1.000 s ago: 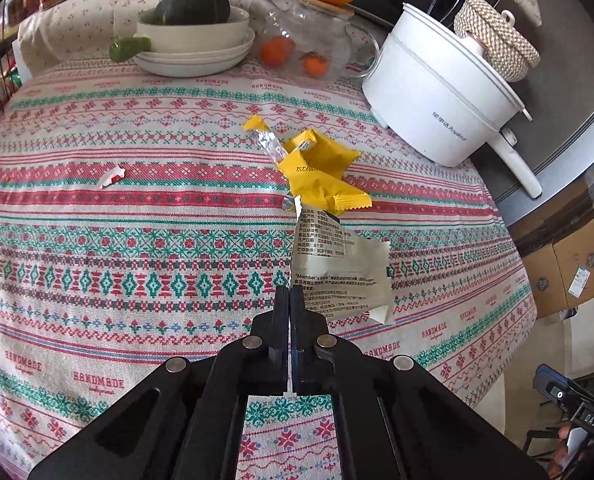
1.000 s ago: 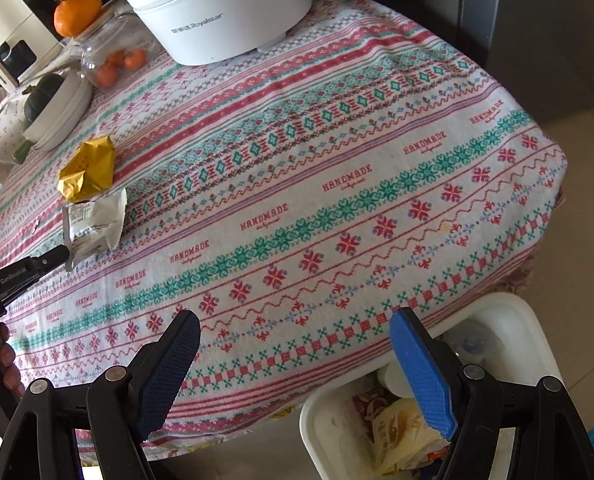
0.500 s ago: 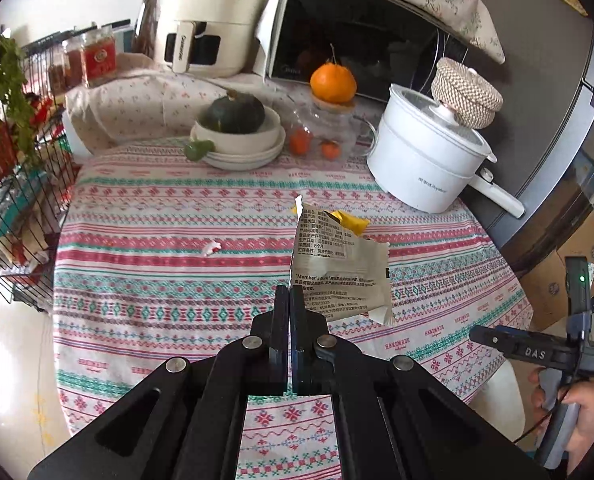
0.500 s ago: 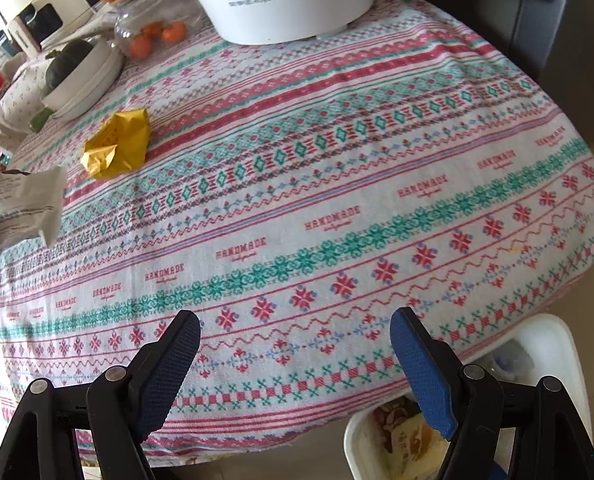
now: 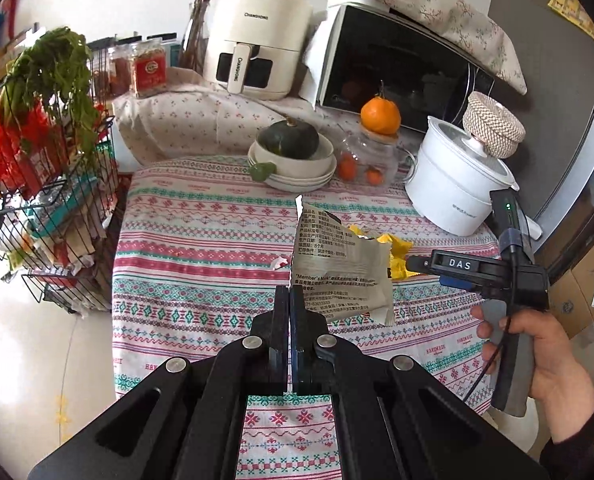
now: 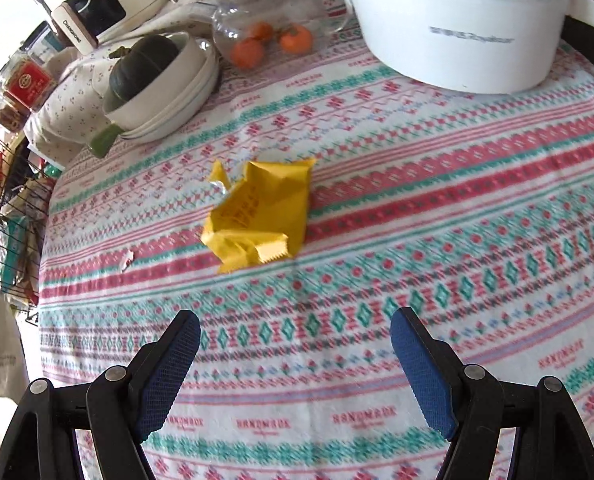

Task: Collect trash
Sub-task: 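Grasp the yellow wrapper with the right tool and lift it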

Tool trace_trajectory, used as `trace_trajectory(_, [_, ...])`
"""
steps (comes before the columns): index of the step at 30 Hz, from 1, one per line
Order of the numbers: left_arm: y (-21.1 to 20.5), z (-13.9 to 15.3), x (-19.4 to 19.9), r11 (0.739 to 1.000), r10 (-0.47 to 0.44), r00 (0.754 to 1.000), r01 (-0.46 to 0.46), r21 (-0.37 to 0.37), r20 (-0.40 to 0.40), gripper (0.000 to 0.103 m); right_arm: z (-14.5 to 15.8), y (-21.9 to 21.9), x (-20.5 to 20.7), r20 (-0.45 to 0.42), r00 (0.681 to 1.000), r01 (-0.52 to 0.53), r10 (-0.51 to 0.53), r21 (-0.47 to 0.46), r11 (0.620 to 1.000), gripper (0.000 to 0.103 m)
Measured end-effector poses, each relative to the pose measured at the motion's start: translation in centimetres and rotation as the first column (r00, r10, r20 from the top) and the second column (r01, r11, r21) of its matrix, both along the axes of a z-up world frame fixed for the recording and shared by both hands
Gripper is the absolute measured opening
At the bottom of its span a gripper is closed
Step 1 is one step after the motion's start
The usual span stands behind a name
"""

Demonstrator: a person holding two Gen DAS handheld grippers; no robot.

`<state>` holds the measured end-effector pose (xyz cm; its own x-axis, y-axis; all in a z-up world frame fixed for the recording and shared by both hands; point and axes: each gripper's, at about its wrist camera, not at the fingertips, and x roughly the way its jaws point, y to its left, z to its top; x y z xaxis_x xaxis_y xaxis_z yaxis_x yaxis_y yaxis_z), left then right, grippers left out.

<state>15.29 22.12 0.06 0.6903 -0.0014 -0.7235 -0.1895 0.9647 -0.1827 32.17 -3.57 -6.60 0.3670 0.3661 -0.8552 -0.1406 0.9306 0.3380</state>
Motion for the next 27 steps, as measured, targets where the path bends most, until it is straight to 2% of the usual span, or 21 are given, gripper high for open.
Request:
trace_trajectory(4, [0.4, -0.5, 0.0, 0.999, 0.000, 1.000, -0.001, -0.041, -0.015, 0.000, -1.3, 2.1, 1.8, -0.003, 1.000, 0.000, 0.000, 0.018, 1.000, 0.082])
trace_trajectory(9, [0.4, -1.2, 0.5, 0.997, 0.000, 0.999, -0.003, -0.072, -0.033, 0.000, -2.9, 3.8, 3.7, 0.002, 1.000, -0.007, 0.007, -0.012, 1.000, 0.079])
trace_trajectory(11, [0.4, -1.3, 0.5, 0.997, 0.002, 0.999, -0.005, -0.074, -0.037, 0.000, -3.7, 3.7, 4.3, -0.011, 1.000, 0.003, -0.003, 0.010, 1.000, 0.071])
trace_trajectory(12, [0.4, -1.3, 0.5, 0.997, 0.002, 0.999, -0.005, -0.077, -0.039, 0.000, -4.2, 3.6, 4.5, -0.024, 1.000, 0.006, -0.005, 0.026, 1.000, 0.059])
trace_trajectory(13, [0.5, -1.3, 0.5, 0.997, 0.002, 0.999, -0.005, -0.079, -0.039, 0.000, -4.7, 3.4, 4.5, -0.039, 0.999, 0.010, -0.008, 0.046, 0.999, 0.052])
trace_trajectory(14, [0.5, -1.3, 0.5, 0.997, 0.003, 0.999, -0.006, -0.080, -0.039, 0.000, -4.9, 3.2, 4.3, -0.046, 0.999, 0.015, -0.012, 0.066, 0.998, 0.049])
trace_trajectory(16, [0.5, -1.4, 0.5, 0.997, 0.003, 0.999, -0.007, -0.083, -0.040, 0.000, -4.8, 2.8, 3.8, -0.031, 0.999, 0.008, -0.006, 0.078, 0.997, 0.040])
trace_trajectory(22, [-0.4, -1.5, 0.4, 0.995, -0.015, 0.999, 0.011, -0.097, -0.042, 0.000, -3.1, 1.0, 1.9, 0.005, 1.000, -0.028, 0.028, 0.075, 0.997, 0.035])
trace_trajectory(27, [-2.5, -1.5, 0.4, 0.993, -0.076, 0.996, 0.072, -0.091, -0.040, 0.000, -0.9, -1.1, -0.6, 0.037, 0.997, -0.070, 0.067, 0.064, 0.996, 0.034])
